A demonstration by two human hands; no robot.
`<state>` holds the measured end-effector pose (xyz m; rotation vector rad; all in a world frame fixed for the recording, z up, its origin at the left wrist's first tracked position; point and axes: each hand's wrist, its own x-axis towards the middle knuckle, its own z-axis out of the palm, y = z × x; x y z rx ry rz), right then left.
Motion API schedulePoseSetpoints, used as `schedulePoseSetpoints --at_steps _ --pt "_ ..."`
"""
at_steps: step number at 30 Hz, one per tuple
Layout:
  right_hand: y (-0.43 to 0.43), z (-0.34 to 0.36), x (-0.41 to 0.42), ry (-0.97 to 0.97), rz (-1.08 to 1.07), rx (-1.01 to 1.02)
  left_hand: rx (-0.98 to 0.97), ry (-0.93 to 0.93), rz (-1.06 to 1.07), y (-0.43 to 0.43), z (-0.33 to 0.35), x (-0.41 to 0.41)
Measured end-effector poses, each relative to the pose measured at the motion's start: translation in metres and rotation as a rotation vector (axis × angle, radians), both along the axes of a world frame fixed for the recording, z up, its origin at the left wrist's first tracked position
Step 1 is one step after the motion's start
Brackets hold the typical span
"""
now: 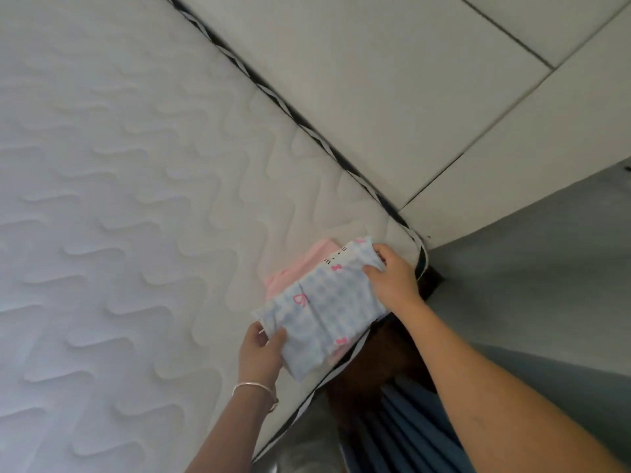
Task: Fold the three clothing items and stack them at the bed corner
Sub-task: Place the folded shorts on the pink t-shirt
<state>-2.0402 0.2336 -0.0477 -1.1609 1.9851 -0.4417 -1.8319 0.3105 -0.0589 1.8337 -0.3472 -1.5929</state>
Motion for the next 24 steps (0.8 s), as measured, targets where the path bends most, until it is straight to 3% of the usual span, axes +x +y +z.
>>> schedulePoseSetpoints --at_steps 6,8,10,12,14,16,18,24 --pt "-0.015 -0.044 -0.005 0.117 0.090 0.004 0.068 0.021 0.109 -0.003 -0.031 -0.006" --pt "-0.013 -0.044 -0.004 0.252 0.145 -0.123 0.053 -0.126 0.122 -0.001 -0.032 -0.006" --pt "-0.006 -0.038 0.002 0.356 0.182 -0.273 -0.017 -0.427 0.083 0.000 -0.026 -0.009" --pt "0.003 -0.033 0.012 0.423 0.314 -0.348 -0.304 -0.740 -0.111 0.001 -0.016 -0.017" --pt "0.011 -0.039 0.022 0.485 0.517 -0.341 -0.566 -0.947 -0.575 0.006 -0.024 -0.030" --pt "0.014 -0.054 0.023 0.557 0.658 -0.279 -0.611 -1.074 -0.989 0.010 -0.044 -0.039" --pt "0.013 -0.068 0.020 0.593 0.720 -0.212 -0.536 -1.133 -1.112 0.006 -0.063 -0.037" --pt "0.007 -0.085 0.011 0.565 0.769 -0.176 -0.541 -1.247 -1.199 0.002 -0.090 -0.031"
